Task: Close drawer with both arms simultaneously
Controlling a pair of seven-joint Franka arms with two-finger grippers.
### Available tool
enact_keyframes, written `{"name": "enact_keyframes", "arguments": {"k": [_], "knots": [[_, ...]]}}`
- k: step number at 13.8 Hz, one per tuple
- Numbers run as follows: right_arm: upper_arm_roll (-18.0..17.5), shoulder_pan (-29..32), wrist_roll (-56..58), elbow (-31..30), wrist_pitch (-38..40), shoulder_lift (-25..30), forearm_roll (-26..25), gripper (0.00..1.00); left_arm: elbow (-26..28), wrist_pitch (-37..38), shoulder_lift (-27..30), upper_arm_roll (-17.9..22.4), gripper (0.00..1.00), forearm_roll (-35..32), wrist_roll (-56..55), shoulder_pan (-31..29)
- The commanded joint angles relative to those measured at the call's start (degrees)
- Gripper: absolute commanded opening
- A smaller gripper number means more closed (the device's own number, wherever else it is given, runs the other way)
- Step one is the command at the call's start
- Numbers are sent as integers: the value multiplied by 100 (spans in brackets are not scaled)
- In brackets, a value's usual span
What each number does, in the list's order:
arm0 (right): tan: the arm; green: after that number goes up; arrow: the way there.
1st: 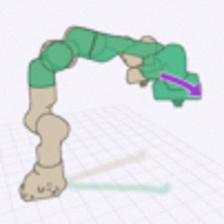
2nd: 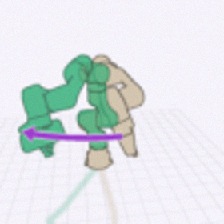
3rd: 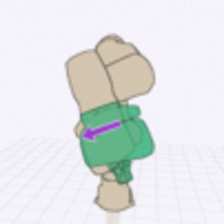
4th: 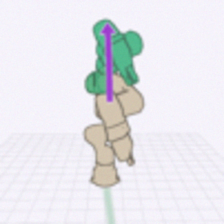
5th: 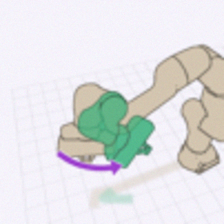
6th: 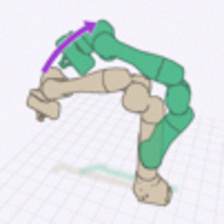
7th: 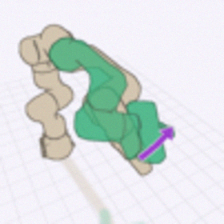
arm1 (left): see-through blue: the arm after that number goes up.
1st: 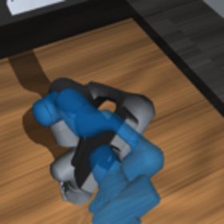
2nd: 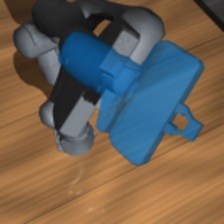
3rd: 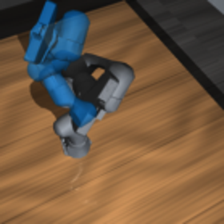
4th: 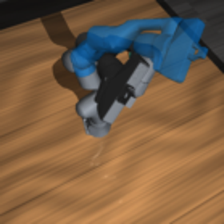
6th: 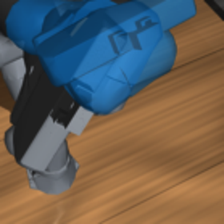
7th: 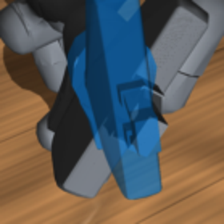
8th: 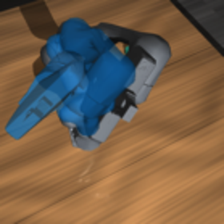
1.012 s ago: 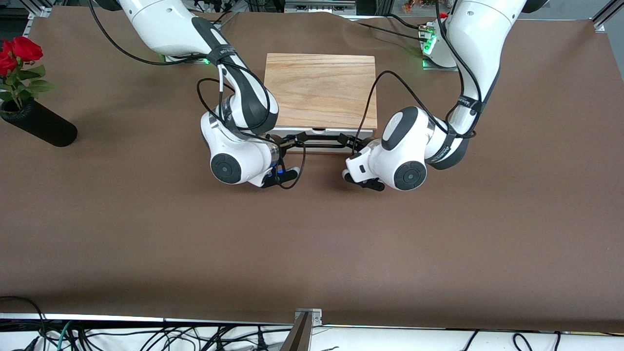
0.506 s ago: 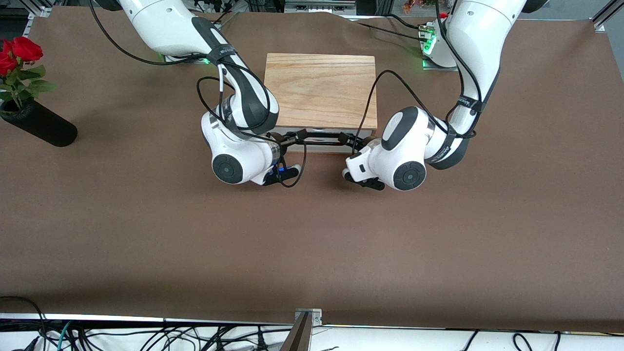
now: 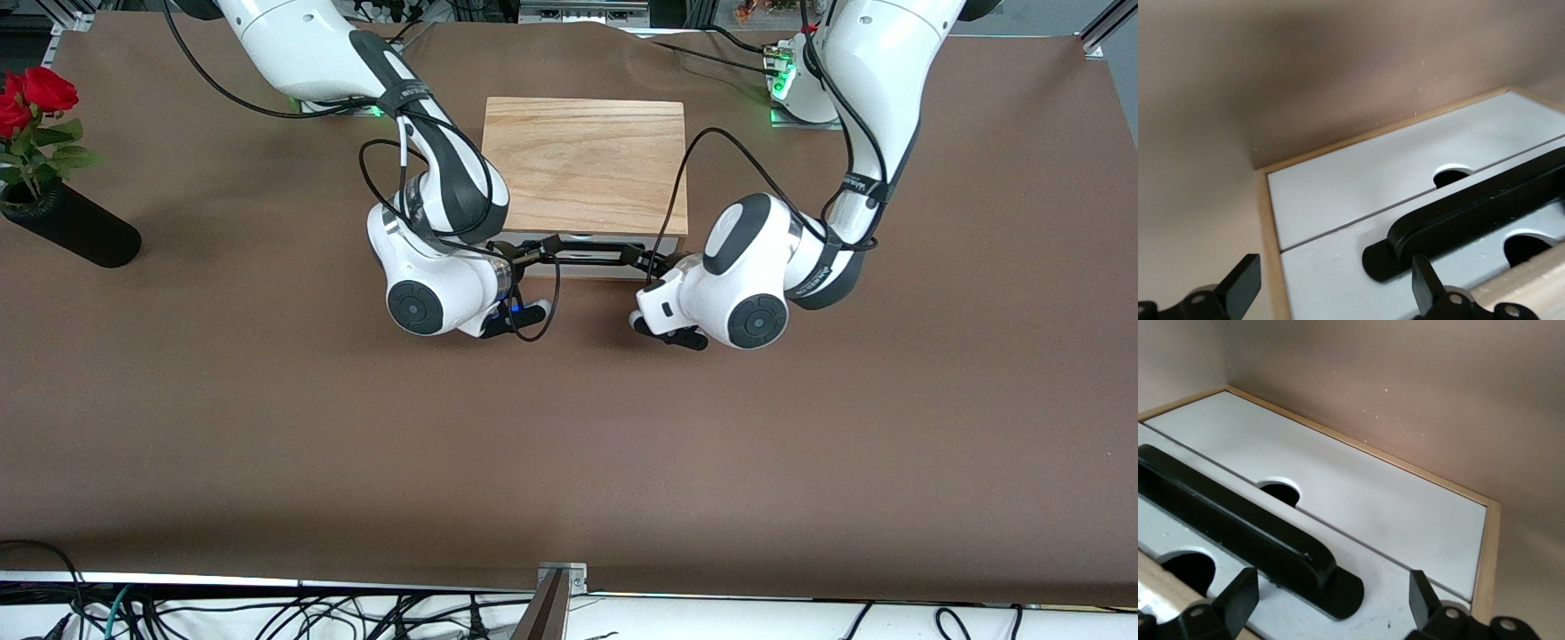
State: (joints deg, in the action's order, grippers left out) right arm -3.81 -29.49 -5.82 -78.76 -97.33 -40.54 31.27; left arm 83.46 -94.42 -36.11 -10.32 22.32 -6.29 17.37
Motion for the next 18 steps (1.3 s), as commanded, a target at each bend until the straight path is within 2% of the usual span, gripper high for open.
{"name": "enact_keyframes", "arguments": {"k": [1, 4, 6, 9, 12, 14, 18], "knots": [[21, 66, -7, 499, 82, 19, 3, 100, -5, 99, 428, 21, 100, 115, 49, -365], [397, 128, 11, 983, 82, 55, -225, 100, -14, 99, 745, 74, 100, 88, 84, -699], [661, 137, 28, 1274, 100, 55, -567, 100, -207, 99, 877, 74, 100, -104, 102, -997], [1206, 172, 37, 1301, 153, 151, -631, 100, -348, 143, 1148, 47, 100, -842, 119, -1201], [1830, 163, 151, 1301, 249, 195, -631, 100, -339, 273, 1535, 74, 100, -905, 128, -1638], [2059, 146, 230, 1301, 188, 230, -622, 100, -348, 598, 1650, 30, 100, -1036, 128, -1947], [2288, 303, 589, 1284, 38, 449, -858, 100, -226, 609, 2237, 178, 100, -1739, 515, -1992]]}}
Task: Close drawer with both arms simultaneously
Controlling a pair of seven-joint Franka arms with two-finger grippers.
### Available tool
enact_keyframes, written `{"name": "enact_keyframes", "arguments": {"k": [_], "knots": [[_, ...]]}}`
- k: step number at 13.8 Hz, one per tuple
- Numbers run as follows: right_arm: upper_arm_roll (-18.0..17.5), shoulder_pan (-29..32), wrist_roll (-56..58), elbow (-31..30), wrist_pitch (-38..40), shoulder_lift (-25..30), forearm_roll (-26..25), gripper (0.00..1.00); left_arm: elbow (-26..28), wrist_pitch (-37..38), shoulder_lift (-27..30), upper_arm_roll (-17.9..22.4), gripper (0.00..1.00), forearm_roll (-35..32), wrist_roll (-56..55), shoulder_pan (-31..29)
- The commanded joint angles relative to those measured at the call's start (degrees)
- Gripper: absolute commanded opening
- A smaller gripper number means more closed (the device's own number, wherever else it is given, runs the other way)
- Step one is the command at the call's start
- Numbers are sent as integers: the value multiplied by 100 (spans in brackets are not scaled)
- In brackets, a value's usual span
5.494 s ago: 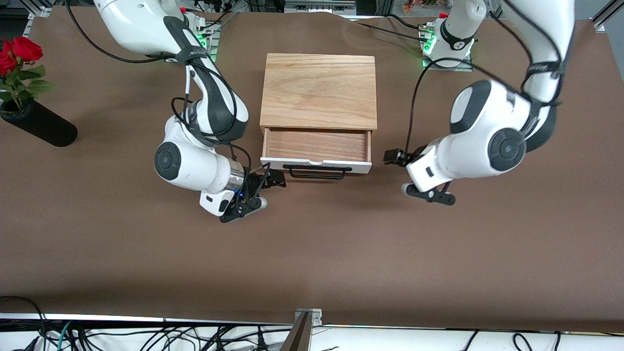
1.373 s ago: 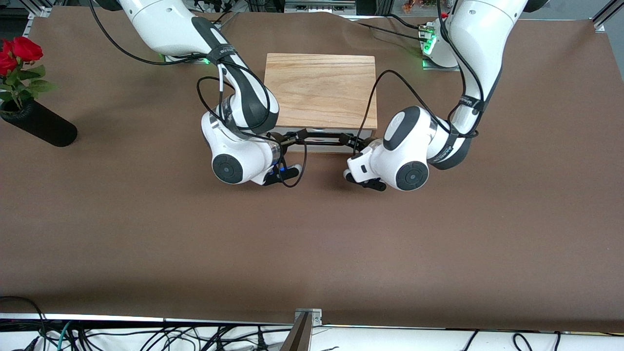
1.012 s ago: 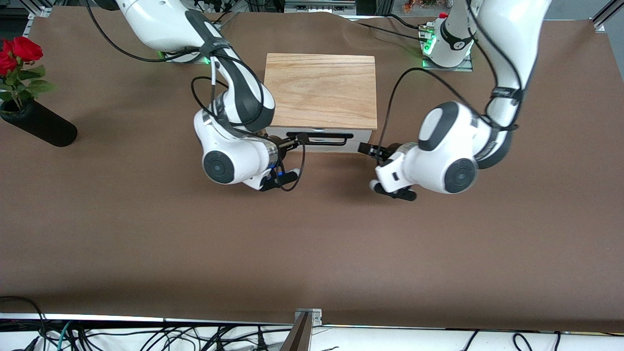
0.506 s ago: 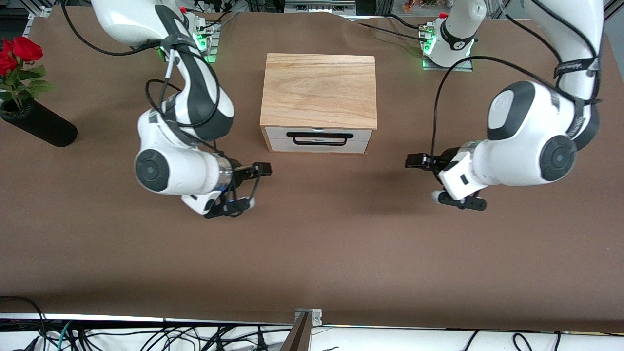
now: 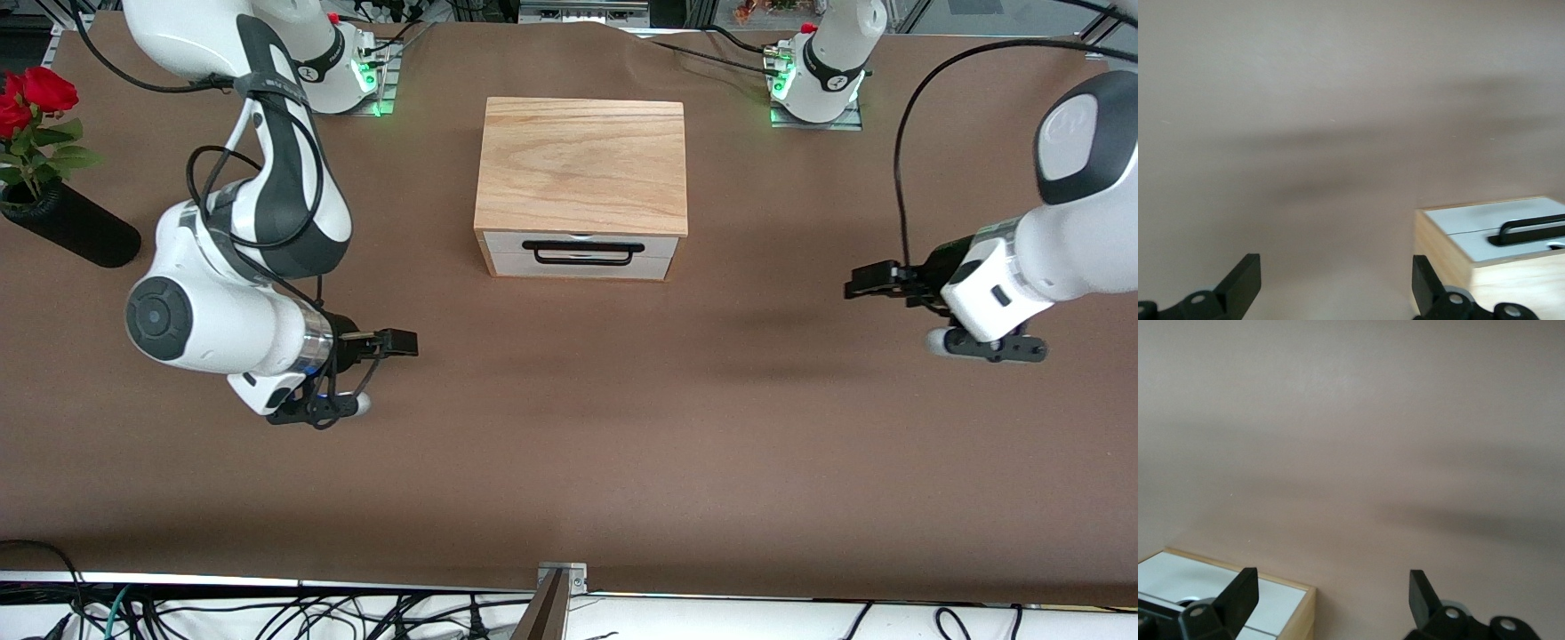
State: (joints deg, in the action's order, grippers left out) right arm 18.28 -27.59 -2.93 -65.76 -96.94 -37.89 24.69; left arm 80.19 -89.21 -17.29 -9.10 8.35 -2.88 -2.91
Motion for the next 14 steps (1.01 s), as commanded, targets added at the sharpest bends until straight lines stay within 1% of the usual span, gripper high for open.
{"name": "enact_keyframes", "arguments": {"k": [1, 2, 3, 4, 5, 6, 7, 8, 9, 10, 11, 12, 13, 14], "knots": [[70, 296, 319, -68, 8, 325, -358, 100, 224, 88, 566, 205, 100, -569, 130, 89], [70, 498, 319, -165, 17, 518, -516, 100, 400, 80, 742, 268, 100, -684, 121, 115], [53, 718, 311, -296, 17, 746, -726, 100, 541, 80, 796, 512, 100, -712, 121, 150], [44, 876, 311, -393, 9, 949, -963, 100, 594, 10, 788, 932, 100, -721, 112, 455], [44, 930, 319, -412, 17, 1090, -1218, 100, 751, -252, 875, 1310, 100, -721, 121, 711], [44, 948, 319, -412, 26, 1213, -1490, 100, 1031, -411, 1146, 1358, 100, -712, 112, 757], [27, 966, 328, -464, 35, 1362, -1711, 100, 1313, -508, 1340, 1349, 100, -695, 112, 714], [-17, 1027, 328, -552, 35, 1503, -1835, 100, 1585, -596, 1542, 1236, 100, -703, 112, 626], [-131, 1184, 302, -674, 26, 1687, -1879, 100, 1692, -684, 1675, 904, 100, -729, 121, 373], [-323, 1447, 302, -797, 0, 1819, -1897, 100, 1728, -755, 1754, 544, 100, -764, 121, 118], [-447, 1658, 302, -886, -9, 1951, -1897, 100, 1746, -747, 1825, 410, 100, -956, 86, 90], [-483, 1739, 302, -1017, 8, 2100, -1967, 100, 1798, -755, 1869, 400, 100, -1071, -28, 115], [-588, 1809, 302, -1201, 35, 2328, -2185, 100, 1903, -755, 1982, 391, 100, -1072, -211, 142], [-859, 1975, 302, -1403, 17, 2565, -2422, 100, 1983, -755, 2010, 383, 100, -1072, -318, 142]]}}
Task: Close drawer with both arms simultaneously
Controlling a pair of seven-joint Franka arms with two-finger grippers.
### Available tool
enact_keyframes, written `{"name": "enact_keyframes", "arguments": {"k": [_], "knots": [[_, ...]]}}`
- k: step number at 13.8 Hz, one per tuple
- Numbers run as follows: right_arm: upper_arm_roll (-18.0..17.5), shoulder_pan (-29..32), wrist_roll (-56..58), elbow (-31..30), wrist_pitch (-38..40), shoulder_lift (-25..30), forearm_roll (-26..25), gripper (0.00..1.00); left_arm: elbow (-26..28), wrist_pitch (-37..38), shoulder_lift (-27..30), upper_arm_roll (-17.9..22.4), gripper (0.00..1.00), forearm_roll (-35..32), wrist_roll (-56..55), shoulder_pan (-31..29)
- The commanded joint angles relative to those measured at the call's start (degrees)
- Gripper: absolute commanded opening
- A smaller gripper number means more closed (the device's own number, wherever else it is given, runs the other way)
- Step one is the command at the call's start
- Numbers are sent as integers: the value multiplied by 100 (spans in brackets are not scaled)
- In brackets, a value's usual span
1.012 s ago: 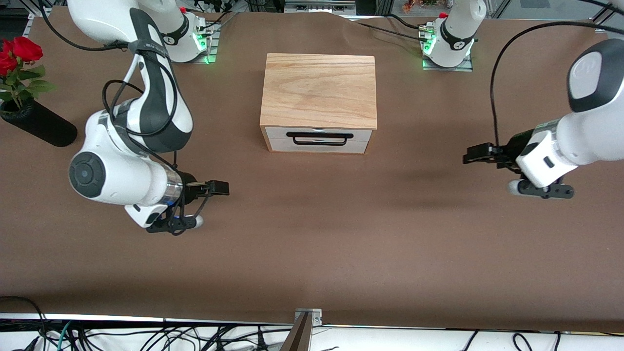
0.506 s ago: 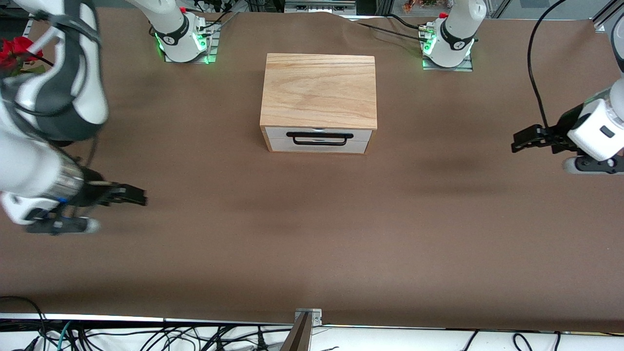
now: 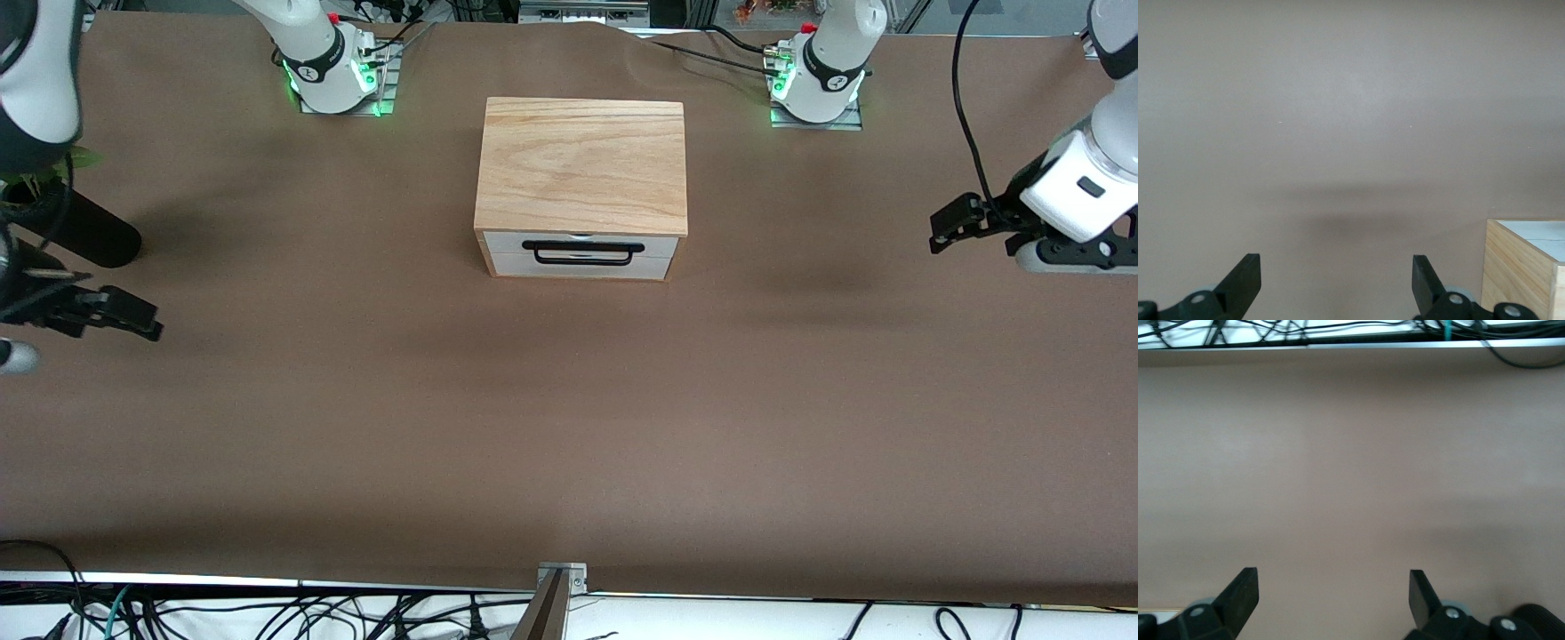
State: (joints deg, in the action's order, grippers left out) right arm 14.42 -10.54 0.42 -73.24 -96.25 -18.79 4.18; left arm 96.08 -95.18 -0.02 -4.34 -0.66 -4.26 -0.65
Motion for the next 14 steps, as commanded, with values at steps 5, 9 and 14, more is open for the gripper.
{"name": "enact_keyframes", "arguments": {"k": [5, 9, 14], "knots": [[-801, 597, 2, -1208, -34, 1122, -409, 100, 219, 34, 178, -94, 100, -162, -102, -75], [-801, 545, 3, -1210, 1, 1044, -461, 100, 201, 113, 169, -102, 100, -162, -102, -75], [-809, 527, 20, -1210, 1, 1017, -435, 100, 174, 105, 169, -120, 100, -110, -84, -67]]}}
